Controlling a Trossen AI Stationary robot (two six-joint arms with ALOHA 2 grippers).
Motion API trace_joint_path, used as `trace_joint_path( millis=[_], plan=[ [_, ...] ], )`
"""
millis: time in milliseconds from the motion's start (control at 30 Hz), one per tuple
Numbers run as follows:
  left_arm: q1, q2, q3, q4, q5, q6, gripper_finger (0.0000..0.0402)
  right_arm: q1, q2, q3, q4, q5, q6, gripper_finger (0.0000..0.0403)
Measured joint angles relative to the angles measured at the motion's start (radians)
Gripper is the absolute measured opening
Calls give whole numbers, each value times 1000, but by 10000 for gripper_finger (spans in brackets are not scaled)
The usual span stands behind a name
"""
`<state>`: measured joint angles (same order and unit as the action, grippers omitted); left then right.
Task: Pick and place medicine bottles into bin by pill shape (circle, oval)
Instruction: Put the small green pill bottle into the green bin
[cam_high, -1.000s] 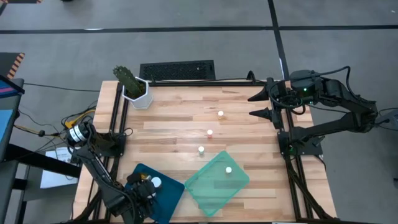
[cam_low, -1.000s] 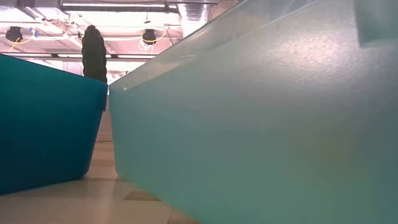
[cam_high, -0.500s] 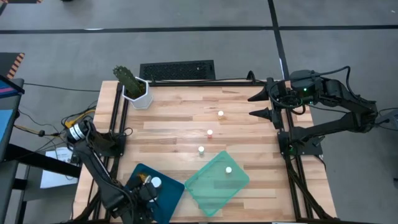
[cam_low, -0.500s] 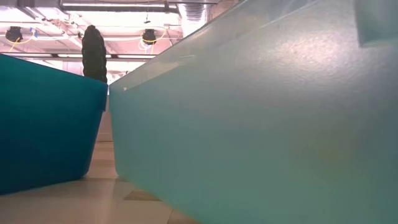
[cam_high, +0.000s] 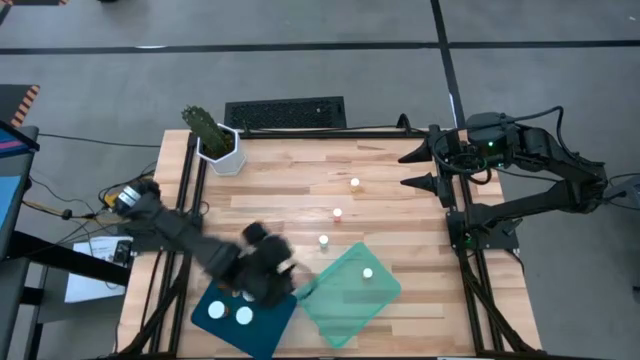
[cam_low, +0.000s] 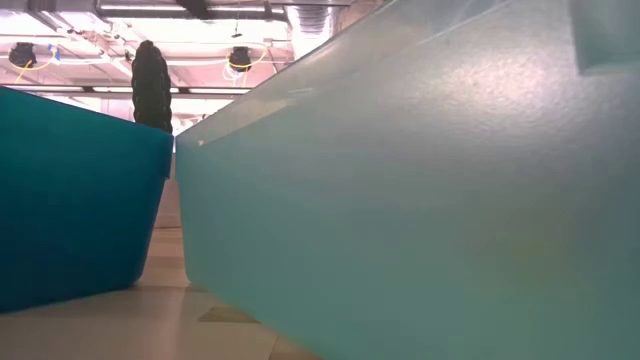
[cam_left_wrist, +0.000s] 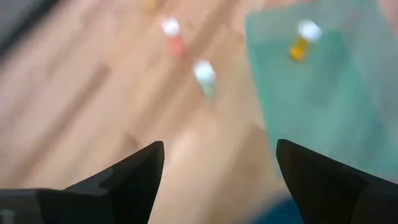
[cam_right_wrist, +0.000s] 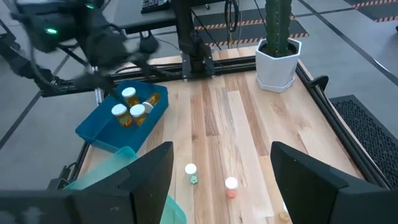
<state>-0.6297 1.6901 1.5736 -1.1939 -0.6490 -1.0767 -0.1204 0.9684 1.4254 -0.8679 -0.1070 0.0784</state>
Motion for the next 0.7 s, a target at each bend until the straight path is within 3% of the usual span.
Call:
trace_joint_path(
  millis=[100,267,433,567,700],
  plan=[
    [146,0,-45,185,39,275,304,0,0,0,0,0,0,282],
    [346,2,-180,574,226,632,304,0,0,0,0,0,1,282],
    [475,2,-322,806,334,747,304,0,0,0,0,0,3,282],
    [512,14,-404,1013,478,806,304,0,0,0,0,0,3,282],
    [497,51,-431,1031,472,842,304,0,0,0,-3,0,2,282]
  ],
)
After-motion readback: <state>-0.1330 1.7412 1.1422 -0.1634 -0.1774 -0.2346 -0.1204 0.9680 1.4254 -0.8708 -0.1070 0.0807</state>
